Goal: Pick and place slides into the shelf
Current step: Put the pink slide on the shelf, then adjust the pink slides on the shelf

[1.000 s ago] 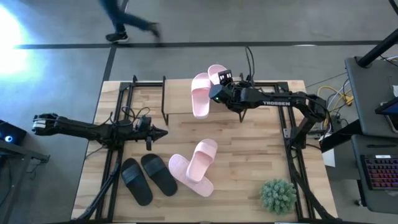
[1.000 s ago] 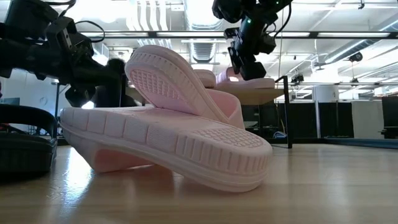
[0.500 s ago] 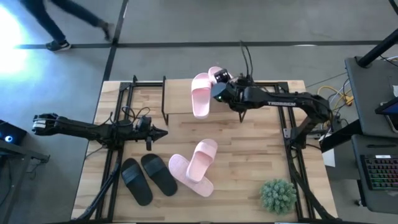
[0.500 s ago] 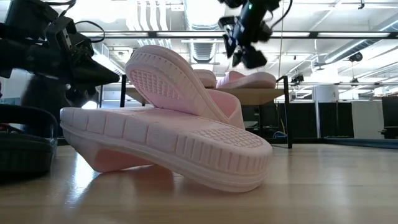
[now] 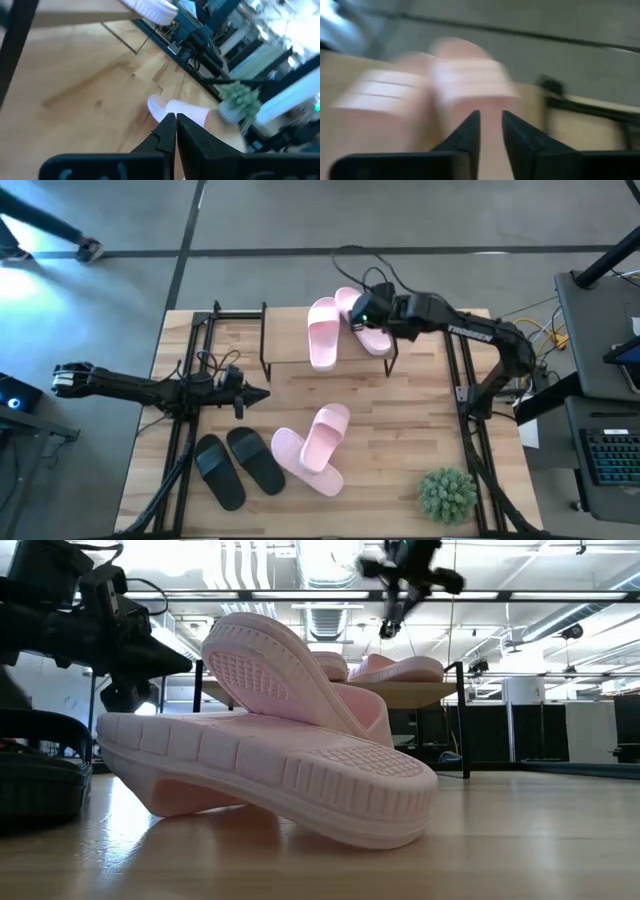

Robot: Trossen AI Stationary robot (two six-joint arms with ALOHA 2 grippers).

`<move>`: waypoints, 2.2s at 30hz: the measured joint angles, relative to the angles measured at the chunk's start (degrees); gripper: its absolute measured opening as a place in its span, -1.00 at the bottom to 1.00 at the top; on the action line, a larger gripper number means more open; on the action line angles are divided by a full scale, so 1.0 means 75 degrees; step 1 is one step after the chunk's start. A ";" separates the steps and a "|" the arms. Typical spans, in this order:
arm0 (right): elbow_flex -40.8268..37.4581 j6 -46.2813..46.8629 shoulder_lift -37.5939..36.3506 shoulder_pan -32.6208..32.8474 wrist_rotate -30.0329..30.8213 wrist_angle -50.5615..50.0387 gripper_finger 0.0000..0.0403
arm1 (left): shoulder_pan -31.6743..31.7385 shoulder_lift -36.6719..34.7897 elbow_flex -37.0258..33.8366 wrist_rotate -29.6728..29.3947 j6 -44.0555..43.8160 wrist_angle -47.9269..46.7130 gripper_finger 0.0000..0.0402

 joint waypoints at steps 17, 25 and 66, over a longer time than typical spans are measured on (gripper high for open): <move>0.1838 -0.2771 0.1969 -0.1965 -0.1290 -0.0350 -0.94 | 0.0015 -0.0008 0.0236 -0.0647 -0.0611 0.1483 -1.00; 0.2373 -0.3568 0.2910 -0.2067 -0.1266 -0.1788 -0.94 | 0.0015 0.0001 0.0274 -0.1019 -0.0621 0.1620 -1.00; 0.2820 -0.3279 0.1731 -0.1168 -0.2001 -0.2972 -0.94 | 0.0068 0.0850 0.3054 -0.0762 0.3945 0.1437 -1.00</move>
